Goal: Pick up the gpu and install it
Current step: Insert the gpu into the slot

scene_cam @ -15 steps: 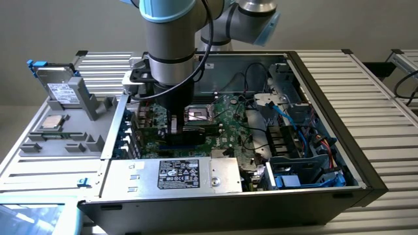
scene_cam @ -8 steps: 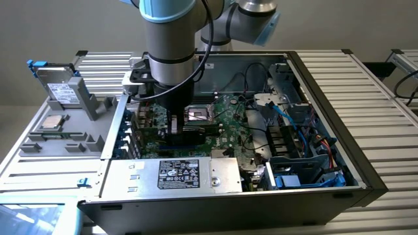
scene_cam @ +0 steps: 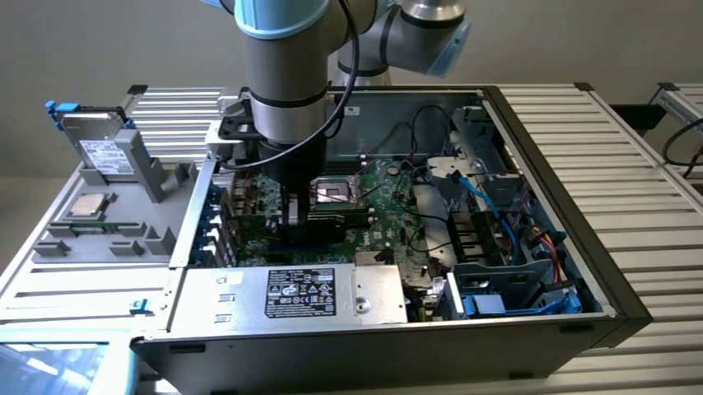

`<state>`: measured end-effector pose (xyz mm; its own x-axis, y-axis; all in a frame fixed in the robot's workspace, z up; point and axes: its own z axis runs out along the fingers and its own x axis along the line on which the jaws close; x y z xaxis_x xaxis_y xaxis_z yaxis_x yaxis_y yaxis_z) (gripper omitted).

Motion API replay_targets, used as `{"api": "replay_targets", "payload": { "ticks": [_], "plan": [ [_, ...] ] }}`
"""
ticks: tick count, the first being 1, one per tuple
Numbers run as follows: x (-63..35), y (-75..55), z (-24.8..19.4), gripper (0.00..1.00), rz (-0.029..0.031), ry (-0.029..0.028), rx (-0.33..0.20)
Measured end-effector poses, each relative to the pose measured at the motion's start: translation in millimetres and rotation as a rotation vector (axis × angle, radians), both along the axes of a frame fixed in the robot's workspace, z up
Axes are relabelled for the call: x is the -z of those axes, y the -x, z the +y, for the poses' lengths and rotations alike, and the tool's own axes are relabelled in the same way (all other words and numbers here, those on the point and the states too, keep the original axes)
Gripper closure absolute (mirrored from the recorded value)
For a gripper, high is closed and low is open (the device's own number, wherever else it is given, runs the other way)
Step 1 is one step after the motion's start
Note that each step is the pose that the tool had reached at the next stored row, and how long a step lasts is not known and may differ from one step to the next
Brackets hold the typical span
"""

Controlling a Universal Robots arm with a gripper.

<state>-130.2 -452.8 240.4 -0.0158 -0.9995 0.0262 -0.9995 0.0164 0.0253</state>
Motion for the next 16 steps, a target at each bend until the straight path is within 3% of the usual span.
{"api": "replay_targets", "payload": {
  "ticks": [16],
  "plan": [
    [0.7,0.0,-0.3,0.71,0.0000,0.0005,-0.001]
  ]
}}
